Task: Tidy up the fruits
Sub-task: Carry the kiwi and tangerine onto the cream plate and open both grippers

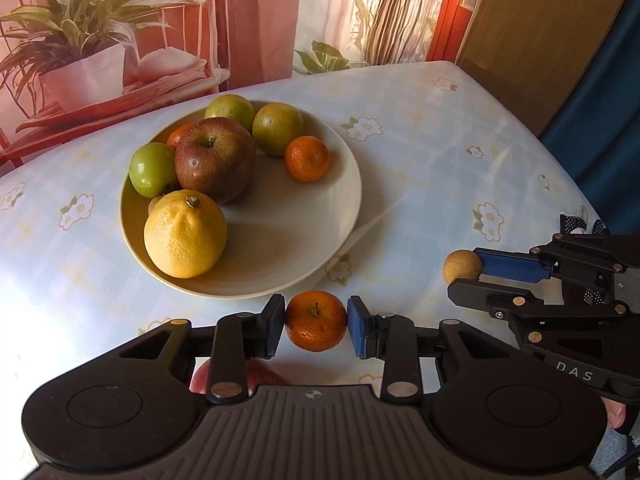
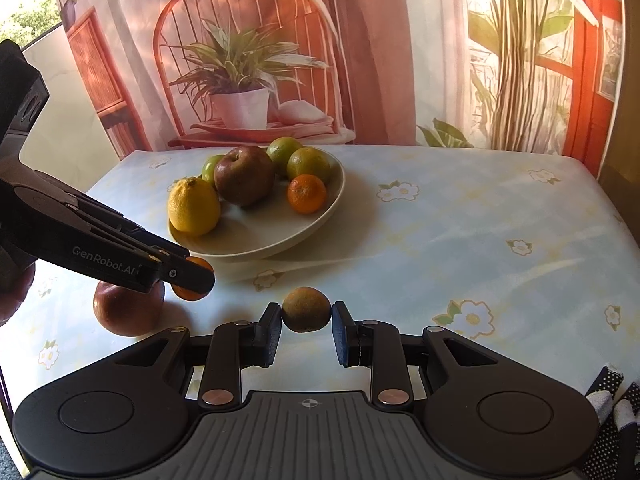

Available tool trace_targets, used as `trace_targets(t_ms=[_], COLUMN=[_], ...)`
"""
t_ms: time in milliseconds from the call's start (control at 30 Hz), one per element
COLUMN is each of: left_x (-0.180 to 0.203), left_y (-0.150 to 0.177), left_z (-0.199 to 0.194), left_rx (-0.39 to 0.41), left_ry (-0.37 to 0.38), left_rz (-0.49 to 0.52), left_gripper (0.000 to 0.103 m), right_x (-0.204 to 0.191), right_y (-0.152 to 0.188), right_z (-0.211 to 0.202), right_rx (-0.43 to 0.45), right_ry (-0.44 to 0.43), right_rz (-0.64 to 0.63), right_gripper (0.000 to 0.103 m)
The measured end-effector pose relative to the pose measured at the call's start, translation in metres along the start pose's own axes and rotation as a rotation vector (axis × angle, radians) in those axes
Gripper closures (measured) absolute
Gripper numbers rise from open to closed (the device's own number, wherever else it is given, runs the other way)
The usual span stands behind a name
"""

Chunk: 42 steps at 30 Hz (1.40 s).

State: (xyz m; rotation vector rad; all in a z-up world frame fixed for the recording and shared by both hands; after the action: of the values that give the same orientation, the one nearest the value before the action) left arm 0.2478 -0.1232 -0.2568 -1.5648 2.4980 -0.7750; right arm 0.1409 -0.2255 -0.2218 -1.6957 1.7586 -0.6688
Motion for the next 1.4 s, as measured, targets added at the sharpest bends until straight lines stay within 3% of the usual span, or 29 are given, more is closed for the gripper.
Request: trace_targets(t_ms=[133, 233, 500, 767, 1400], left_x=[-0.010, -0.027, -0.076, -0.098, -0.114], left_y=[-0.015, -0.029, -0.061, -0.074, -0.074], left_z=[-0.025, -0.042, -0.064, -0.043, -0.004], left_rx=[0.085, 0.176, 0.289, 0.273, 0.217], left_ry=[0.024, -0.005, -0.021, -0.022, -0.012], left_rz=[-0.040, -0.061, -0.239, -0.293, -0.311], left_gripper=[0.067, 0.067, 0.067, 0.067, 0.067], right_x=[0.002, 0.005, 0.009, 0.006, 0.025], right_y=[-0.012, -0.024, -0.067, -0.097, -0.107], right_z=[-0.003, -0.001, 0.013, 0.049, 0.115], right_rx=[0.019, 0.028, 0.086, 0.076, -0.005], right_ry=[-0.001, 0.003, 0.017, 0.016, 0.042], right_rz=[-0.012, -0.025, -0.065, -0.140, -0.137], right_gripper=[0.078, 0.078, 0.078, 0.078, 0.078])
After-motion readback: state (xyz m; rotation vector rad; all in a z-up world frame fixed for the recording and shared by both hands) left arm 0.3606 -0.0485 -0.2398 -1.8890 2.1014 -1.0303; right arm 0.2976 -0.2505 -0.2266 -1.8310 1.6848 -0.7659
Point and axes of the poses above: each gripper's, at about its wrist camera, not at the fingertips, and z roughly the way its jaws point, x to its right, y to its underside, the point moved 8 cm from there along z, roughly the way its jaws point, and after that the axes turned 10 degrees about -z, right-handed, at the moved point
